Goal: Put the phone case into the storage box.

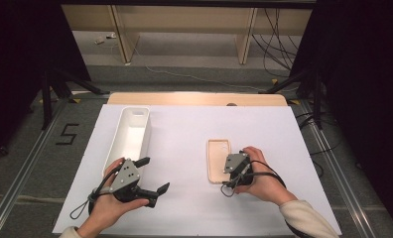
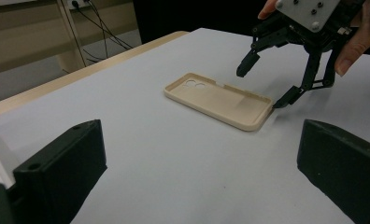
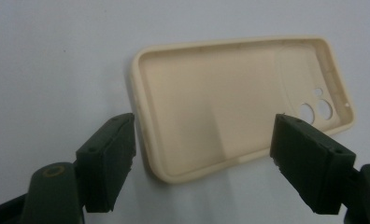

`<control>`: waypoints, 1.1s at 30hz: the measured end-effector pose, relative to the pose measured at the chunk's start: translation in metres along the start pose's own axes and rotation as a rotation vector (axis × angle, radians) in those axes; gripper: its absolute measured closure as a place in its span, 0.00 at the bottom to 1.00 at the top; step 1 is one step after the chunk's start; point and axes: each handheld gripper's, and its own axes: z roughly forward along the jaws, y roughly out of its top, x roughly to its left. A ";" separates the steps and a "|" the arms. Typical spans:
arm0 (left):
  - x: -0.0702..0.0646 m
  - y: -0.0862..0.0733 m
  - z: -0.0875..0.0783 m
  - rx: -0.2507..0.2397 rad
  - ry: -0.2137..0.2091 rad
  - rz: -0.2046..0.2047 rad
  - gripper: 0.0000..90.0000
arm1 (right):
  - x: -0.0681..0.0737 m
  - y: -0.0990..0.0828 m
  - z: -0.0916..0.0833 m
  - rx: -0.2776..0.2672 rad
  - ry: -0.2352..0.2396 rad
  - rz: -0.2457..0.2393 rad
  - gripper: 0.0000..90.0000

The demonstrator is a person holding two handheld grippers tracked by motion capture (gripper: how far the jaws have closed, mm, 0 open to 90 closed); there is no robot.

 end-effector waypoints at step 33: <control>-0.001 0.000 0.000 0.002 -0.007 0.003 0.01 | 0.002 0.032 0.019 0.201 0.046 -0.161 0.30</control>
